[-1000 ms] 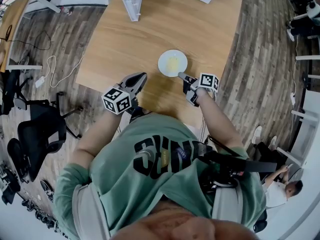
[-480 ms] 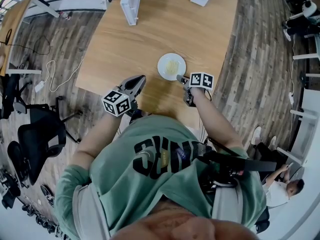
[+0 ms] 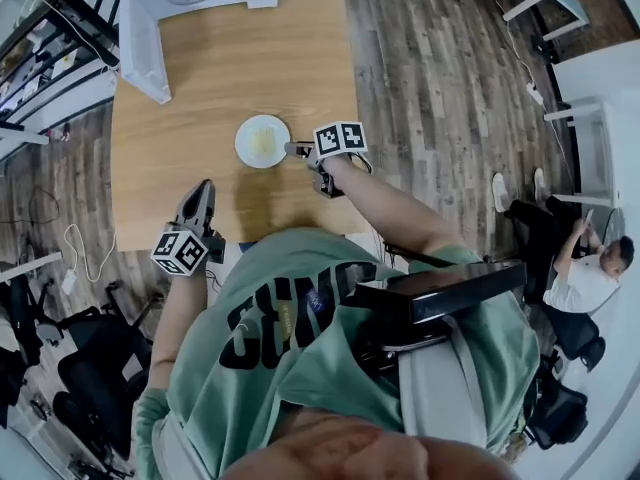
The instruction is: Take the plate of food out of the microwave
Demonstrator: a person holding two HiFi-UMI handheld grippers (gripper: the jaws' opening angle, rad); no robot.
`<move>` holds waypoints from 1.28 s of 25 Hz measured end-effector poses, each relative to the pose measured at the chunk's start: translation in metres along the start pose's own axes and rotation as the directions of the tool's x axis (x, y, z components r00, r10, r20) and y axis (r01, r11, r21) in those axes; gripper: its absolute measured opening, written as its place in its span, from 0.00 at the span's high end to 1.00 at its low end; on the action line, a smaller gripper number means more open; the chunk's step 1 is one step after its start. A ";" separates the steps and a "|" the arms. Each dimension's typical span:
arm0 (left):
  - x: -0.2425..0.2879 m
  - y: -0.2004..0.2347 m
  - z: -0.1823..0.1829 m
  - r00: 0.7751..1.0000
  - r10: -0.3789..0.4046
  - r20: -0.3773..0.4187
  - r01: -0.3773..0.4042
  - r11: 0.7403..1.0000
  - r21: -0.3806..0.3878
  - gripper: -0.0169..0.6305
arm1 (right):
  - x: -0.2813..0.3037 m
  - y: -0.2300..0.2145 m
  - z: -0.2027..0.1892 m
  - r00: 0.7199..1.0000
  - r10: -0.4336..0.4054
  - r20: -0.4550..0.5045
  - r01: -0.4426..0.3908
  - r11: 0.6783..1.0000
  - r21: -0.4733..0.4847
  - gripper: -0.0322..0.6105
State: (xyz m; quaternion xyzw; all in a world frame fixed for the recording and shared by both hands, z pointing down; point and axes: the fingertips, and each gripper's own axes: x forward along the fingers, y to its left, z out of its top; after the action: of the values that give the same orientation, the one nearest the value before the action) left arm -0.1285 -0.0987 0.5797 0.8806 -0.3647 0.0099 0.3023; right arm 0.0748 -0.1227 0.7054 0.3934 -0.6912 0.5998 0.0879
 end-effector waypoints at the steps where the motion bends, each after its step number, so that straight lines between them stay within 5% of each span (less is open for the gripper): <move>1: 0.001 -0.005 0.001 1.000 -0.006 0.000 0.006 1.000 0.005 0.98 | -0.008 0.001 0.001 1.000 0.014 0.014 -0.015 1.000 0.006 0.71; 10: 0.006 -0.035 0.019 0.998 -0.055 0.031 0.054 0.998 0.040 0.98 | -0.058 0.012 0.015 0.986 0.133 0.104 -0.138 0.990 0.039 0.71; 15: 0.010 -0.050 0.047 0.993 -0.091 0.077 0.086 0.994 0.073 0.98 | -0.086 0.044 0.032 0.941 0.298 0.160 -0.305 0.952 0.018 0.71; 19: -0.001 -0.064 0.077 0.985 -0.123 0.120 0.110 0.988 0.105 0.98 | -0.115 0.089 0.044 0.904 0.375 0.207 -0.360 0.927 -0.107 0.90; 24: -0.006 -0.104 0.116 0.969 -0.181 0.171 0.141 0.965 0.223 0.98 | -0.176 0.153 0.063 0.845 0.478 0.241 -0.382 0.854 -0.354 0.94; 32: -0.012 -0.150 0.157 0.937 -0.276 0.215 0.201 0.928 0.315 0.98 | -0.253 0.233 0.069 0.811 0.529 0.251 -0.222 0.675 -0.704 0.94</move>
State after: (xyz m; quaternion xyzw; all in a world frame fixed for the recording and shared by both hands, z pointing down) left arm -0.0716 -0.0935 0.3695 0.9470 -0.2846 -0.0874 0.1204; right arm 0.1182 -0.0809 0.3600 0.3065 -0.9222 0.2258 -0.0680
